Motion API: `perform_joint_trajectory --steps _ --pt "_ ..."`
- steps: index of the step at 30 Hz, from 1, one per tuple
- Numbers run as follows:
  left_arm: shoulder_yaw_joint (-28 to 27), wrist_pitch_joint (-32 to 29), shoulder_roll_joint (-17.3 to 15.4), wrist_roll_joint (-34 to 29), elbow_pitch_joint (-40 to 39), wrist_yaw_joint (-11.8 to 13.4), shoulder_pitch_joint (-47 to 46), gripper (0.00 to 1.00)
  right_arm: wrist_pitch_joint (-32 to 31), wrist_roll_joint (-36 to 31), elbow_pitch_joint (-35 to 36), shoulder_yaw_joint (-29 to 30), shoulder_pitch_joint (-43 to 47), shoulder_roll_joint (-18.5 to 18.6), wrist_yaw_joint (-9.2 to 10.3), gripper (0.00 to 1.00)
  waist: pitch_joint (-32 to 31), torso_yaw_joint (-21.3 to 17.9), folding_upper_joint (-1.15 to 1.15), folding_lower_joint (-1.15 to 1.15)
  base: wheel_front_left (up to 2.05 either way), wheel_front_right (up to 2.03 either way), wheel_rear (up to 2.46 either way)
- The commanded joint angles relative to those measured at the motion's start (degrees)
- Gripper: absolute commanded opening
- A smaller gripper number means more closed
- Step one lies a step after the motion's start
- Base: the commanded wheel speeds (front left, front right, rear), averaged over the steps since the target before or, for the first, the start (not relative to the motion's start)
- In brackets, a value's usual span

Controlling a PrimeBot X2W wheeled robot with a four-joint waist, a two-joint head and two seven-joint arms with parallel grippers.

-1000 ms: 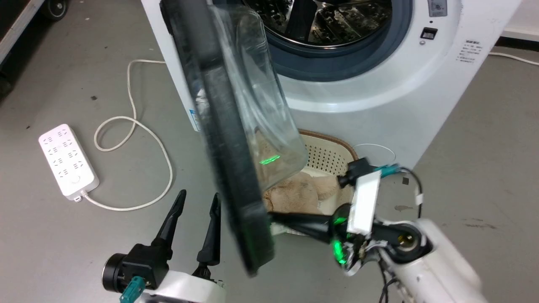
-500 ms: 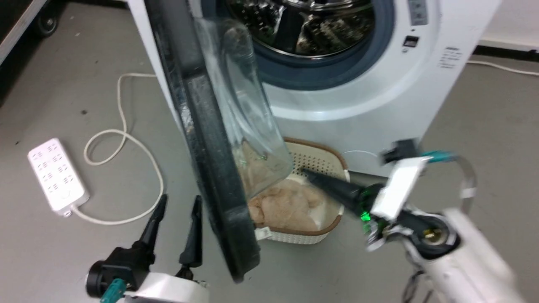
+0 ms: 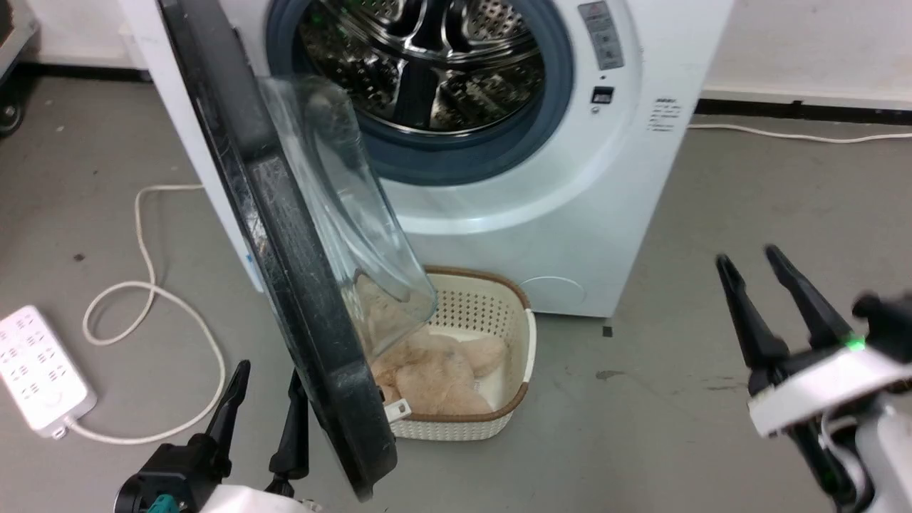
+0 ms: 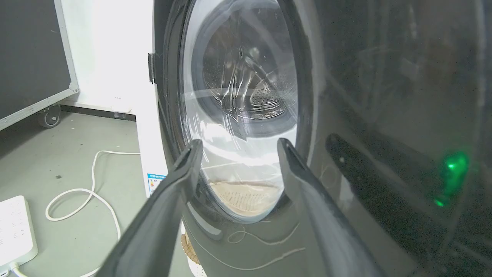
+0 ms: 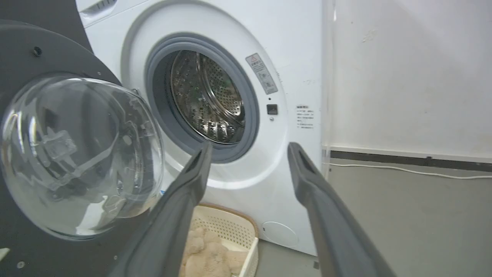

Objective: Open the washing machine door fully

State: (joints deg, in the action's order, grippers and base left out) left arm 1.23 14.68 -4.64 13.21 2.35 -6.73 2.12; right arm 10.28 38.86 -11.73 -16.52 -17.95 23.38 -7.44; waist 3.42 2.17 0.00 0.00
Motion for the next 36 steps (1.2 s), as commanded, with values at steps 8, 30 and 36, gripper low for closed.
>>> perform_joint_trajectory --steps 8,30,36 --pt "-1.9 0.3 0.2 -0.1 -0.9 -0.4 1.7 1.0 4.6 -25.2 7.2 13.8 14.4 -13.5 -0.05 1.0 -1.1 -1.5 0.0 0.0 0.0 0.0 0.0" --pt "-2.4 0.3 1.3 -2.0 -2.3 -0.3 1.7 0.0 4.7 -31.7 12.9 18.6 22.4 -20.5 -0.05 1.0 -1.2 0.2 0.0 0.0 0.0 0.0 0.0" --pt "-5.4 0.3 1.6 -1.4 -7.2 2.7 0.5 0.0 4.7 -31.3 13.1 18.9 22.0 -20.5 -0.05 1.0 -1.3 0.7 0.0 0.0 0.0 0.0 0.0"
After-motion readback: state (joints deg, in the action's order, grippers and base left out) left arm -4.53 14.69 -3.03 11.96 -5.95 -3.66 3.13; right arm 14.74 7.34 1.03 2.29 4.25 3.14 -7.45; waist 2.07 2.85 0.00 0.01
